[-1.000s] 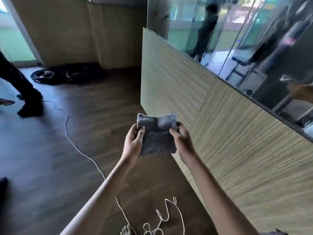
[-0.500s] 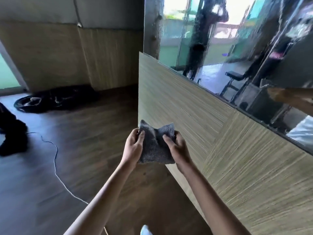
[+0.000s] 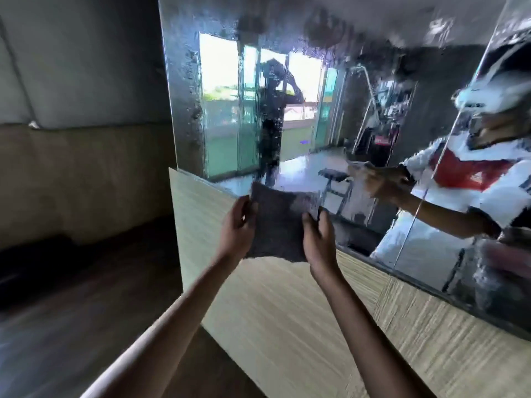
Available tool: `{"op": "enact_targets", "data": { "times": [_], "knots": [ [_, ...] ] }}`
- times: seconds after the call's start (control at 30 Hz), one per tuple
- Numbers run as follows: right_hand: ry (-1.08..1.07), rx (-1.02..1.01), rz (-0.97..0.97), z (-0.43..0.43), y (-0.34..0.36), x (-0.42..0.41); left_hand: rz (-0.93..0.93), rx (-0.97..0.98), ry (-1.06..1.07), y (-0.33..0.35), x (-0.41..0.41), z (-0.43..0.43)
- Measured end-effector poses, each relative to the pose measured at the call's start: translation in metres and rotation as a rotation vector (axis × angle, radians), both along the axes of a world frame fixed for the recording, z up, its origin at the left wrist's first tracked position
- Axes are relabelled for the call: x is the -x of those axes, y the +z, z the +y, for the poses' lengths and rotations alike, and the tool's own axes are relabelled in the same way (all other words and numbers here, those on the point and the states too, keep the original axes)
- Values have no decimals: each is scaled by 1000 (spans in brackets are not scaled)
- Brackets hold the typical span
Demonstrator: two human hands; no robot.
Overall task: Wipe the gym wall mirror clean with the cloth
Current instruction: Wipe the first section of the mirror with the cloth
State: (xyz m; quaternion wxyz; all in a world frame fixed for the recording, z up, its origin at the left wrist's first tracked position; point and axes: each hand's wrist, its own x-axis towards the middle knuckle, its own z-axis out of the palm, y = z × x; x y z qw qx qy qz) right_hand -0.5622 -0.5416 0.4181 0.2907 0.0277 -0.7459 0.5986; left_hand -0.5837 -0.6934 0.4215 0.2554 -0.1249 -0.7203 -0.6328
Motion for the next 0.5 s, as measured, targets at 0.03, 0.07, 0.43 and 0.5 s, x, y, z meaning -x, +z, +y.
{"op": "enact_targets", "data": {
  "times": [0.03,0.07,0.43,0.5],
  "knots": [
    [-38,-6,55,4,19,12,70,35,4,18,19,6],
    [-71,1,129,10,40,26,157,60,10,38,40,14],
    [-584,-300,873,73,214,119,820,5,-381,221,168,80],
    [-678,-453,936,77,236,126,950,10,-358,243,190,85]
  ]
}}
